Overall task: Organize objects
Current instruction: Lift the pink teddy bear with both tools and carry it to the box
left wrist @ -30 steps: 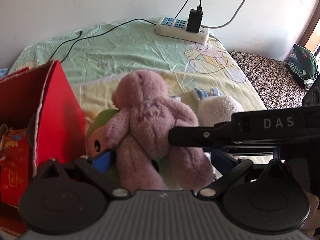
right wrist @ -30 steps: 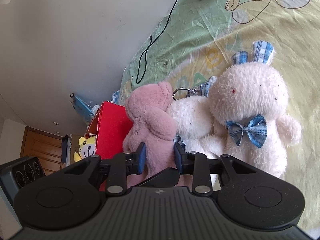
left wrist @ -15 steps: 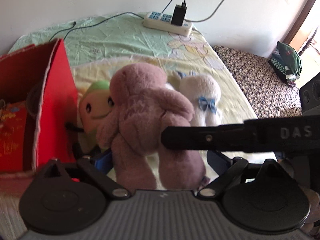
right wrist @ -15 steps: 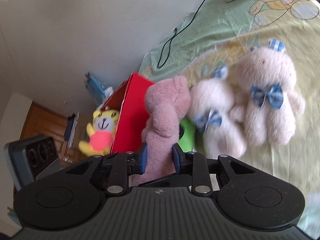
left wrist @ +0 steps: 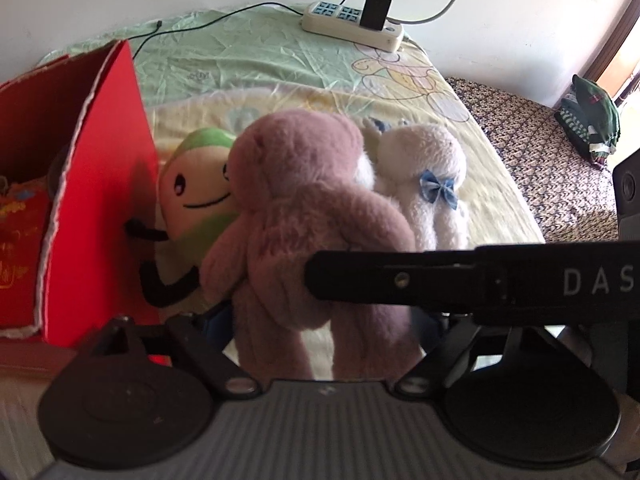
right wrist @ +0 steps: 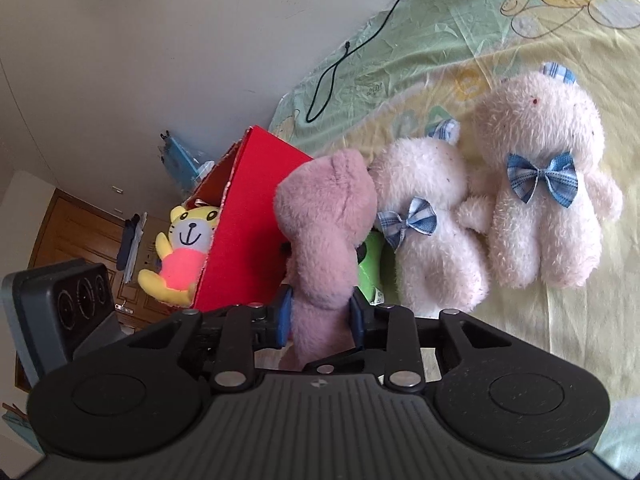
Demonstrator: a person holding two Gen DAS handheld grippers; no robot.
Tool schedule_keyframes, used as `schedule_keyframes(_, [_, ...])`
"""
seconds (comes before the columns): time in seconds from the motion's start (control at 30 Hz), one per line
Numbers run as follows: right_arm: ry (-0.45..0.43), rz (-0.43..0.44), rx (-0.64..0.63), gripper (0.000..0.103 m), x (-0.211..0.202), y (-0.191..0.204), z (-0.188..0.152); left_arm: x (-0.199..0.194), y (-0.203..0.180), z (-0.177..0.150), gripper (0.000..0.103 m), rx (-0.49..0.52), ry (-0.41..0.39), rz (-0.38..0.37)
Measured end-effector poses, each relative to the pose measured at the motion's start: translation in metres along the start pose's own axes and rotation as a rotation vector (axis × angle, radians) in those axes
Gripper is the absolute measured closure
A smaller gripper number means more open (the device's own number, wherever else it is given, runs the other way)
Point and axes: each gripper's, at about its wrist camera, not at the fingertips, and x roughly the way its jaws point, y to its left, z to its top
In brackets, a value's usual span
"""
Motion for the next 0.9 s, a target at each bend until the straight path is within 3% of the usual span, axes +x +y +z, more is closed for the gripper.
schedule_keyframes(0.47, [-0.05, -0.028, -0.104, 0.073, -0.034, 0.067, -0.024, -0.068, -0.005, -0.016, 0.019, 0.067, -0.084, -0.072])
schedule_keyframes(0.67, [-0.108, -0.016, -0.147, 0.073, -0.027, 0.112, -0.025, -0.109, 0.025, -0.01, 0.019, 0.072, -0.173, -0.099])
schedule_keyframes(0.9, [-0.165, -0.003, -0.202, 0.073, 0.007, 0.158, -0.011, -0.139, 0.073, 0.0, 0.019, 0.091, -0.256, -0.078])
